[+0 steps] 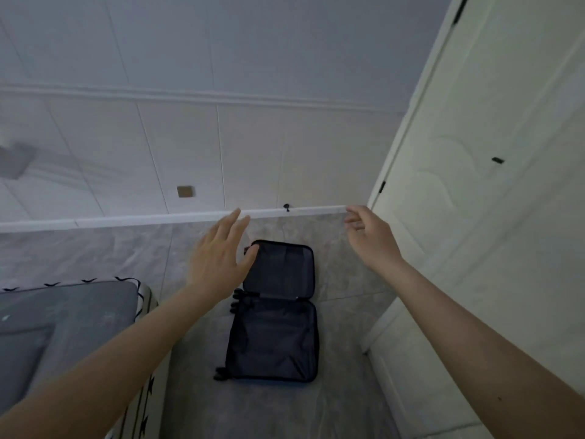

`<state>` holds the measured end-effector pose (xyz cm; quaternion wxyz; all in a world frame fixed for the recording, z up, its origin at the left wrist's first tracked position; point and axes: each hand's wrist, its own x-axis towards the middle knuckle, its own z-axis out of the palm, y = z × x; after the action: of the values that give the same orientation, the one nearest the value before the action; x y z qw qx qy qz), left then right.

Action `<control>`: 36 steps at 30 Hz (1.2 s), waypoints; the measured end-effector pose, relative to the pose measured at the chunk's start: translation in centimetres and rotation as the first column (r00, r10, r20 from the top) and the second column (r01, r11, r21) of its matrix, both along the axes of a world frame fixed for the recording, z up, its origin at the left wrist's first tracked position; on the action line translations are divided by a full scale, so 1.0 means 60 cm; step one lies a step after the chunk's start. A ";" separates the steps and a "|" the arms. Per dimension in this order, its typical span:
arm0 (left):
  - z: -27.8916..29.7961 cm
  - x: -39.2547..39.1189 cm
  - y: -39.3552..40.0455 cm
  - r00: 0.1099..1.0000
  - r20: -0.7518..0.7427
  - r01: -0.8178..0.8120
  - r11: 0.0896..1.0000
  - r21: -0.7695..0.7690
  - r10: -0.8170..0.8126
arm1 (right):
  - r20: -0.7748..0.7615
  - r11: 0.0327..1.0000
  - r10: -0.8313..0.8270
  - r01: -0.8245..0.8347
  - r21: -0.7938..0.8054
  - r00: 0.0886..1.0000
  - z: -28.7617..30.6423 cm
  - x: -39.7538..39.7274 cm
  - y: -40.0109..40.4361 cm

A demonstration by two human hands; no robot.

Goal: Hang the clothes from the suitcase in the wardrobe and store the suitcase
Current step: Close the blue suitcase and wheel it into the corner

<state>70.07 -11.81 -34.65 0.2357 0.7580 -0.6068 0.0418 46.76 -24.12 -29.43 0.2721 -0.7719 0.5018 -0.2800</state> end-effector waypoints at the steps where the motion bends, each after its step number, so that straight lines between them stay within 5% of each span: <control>1: -0.034 0.020 -0.022 1.000 -0.001 -0.008 0.999 0.043 0.008 | -0.025 1.000 0.009 -0.008 0.026 1.000 -0.033 0.021 -0.024; 7: -0.231 0.077 -0.080 1.000 0.018 0.008 0.965 0.262 -0.013 | -0.126 0.989 0.019 0.000 0.150 0.992 -0.235 0.070 -0.113; 10: -0.363 0.077 -0.092 0.901 0.153 0.304 0.843 0.444 -0.405 | -0.190 0.969 0.055 -0.007 0.248 0.980 -0.361 0.080 -0.137; 12: -0.450 0.060 -0.092 0.845 0.164 0.370 0.778 0.507 -0.509 | -0.216 0.952 0.088 -0.018 0.304 0.972 -0.454 0.075 -0.147; 21: -0.848 0.021 -0.103 0.986 0.091 0.087 0.888 0.452 -0.143 | -0.349 0.917 0.267 -0.125 0.379 0.898 -0.891 0.035 -0.153; 32: -1.321 0.041 -0.119 0.958 0.228 0.013 0.823 0.568 -0.173 | -0.410 0.854 0.411 -0.186 0.486 0.815 -1.361 -0.005 -0.184; 34: -1.370 0.049 -0.123 0.933 0.283 0.028 0.828 0.561 -0.223 | -0.442 0.807 0.521 -0.253 0.533 0.730 -1.410 -0.003 -0.185; 36: -1.403 0.055 -0.118 0.902 0.317 0.085 0.839 0.538 -0.294 | -0.516 0.733 0.669 -0.359 0.578 0.535 -1.445 -0.001 -0.172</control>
<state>73.35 -18.91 -118.86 -0.0956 0.7042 -0.7035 0.0042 46.69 -34.43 -116.15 0.2866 -0.8580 0.3542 0.2370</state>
